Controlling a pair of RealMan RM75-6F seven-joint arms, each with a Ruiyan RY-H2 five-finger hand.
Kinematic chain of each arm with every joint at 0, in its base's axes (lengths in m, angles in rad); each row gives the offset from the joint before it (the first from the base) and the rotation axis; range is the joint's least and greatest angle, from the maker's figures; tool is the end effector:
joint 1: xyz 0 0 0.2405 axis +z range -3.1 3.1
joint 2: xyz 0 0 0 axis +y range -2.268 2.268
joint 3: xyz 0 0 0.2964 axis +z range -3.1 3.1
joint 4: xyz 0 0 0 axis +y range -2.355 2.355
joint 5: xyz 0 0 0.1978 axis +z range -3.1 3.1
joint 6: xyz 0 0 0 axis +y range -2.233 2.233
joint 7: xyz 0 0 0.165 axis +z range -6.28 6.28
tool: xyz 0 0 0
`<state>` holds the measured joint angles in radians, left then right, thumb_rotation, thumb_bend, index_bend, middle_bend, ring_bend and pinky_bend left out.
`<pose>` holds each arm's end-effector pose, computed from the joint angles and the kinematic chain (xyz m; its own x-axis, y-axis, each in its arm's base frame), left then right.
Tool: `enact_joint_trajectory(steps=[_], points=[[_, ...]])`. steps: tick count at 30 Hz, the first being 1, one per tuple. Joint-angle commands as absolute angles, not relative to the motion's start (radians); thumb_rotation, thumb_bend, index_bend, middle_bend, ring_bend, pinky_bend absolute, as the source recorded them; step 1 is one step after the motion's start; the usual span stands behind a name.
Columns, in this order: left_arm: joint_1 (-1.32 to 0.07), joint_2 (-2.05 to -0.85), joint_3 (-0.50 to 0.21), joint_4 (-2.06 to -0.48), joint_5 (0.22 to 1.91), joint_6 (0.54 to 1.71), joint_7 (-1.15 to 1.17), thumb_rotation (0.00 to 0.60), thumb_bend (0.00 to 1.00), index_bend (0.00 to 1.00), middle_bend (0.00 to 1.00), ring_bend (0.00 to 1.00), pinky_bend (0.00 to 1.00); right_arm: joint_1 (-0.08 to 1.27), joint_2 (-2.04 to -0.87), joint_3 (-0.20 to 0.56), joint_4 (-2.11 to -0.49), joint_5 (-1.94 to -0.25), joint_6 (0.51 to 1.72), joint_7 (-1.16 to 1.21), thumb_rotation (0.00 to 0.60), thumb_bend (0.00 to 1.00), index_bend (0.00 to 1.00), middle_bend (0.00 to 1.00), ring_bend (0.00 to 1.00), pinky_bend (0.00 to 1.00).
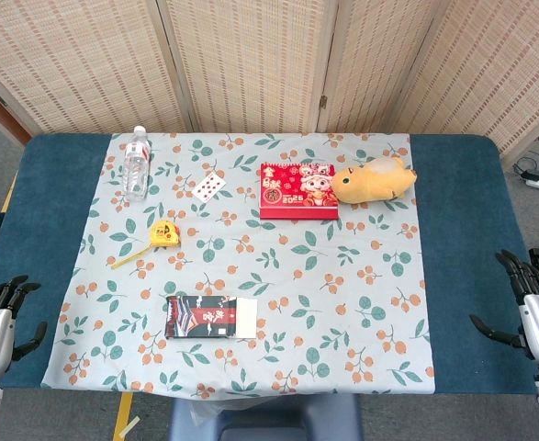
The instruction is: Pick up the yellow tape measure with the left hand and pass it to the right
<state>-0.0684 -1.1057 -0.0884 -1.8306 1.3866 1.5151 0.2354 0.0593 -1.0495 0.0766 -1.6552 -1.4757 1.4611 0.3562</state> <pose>-0.3168 0.2018 0.1905 0.4143 -0.0206 0.9099 0.9063 0.1011 -0.4104 -0.3447 -0.2001 0.2105 0.0720 0.0042 0.9974 -0.9968 0.0352 0.0718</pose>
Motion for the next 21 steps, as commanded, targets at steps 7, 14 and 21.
enact_joint_trajectory(steps=[7, 14, 21], points=[[-0.068, -1.107, -0.088, -1.833, 1.387, 1.521, 0.243, 0.6, 0.4, 0.28, 0.2, 0.19, 0.0, 0.062, -1.053, 0.078, -1.649, -1.475, 1.457, 0.361, 0.6, 0.26, 0.04, 0.08, 0.08, 0.0], [-0.068, -1.108, -0.089, -1.834, 1.392, 1.526, 0.239, 0.6, 0.4, 0.28, 0.2, 0.19, 0.0, 0.055, -1.053, 0.081, -1.644, -1.478, 1.473, 0.369, 0.6, 0.26, 0.04, 0.08, 0.08, 0.0], [-0.109, -1.097, -0.121, -1.838, 1.387, 1.491, 0.228, 0.6, 0.4, 0.28, 0.2, 0.19, 0.0, 0.051, -1.04, 0.091, -1.656, -1.467, 1.483, 0.352, 0.6, 0.26, 0.04, 0.08, 0.08, 0.0]])
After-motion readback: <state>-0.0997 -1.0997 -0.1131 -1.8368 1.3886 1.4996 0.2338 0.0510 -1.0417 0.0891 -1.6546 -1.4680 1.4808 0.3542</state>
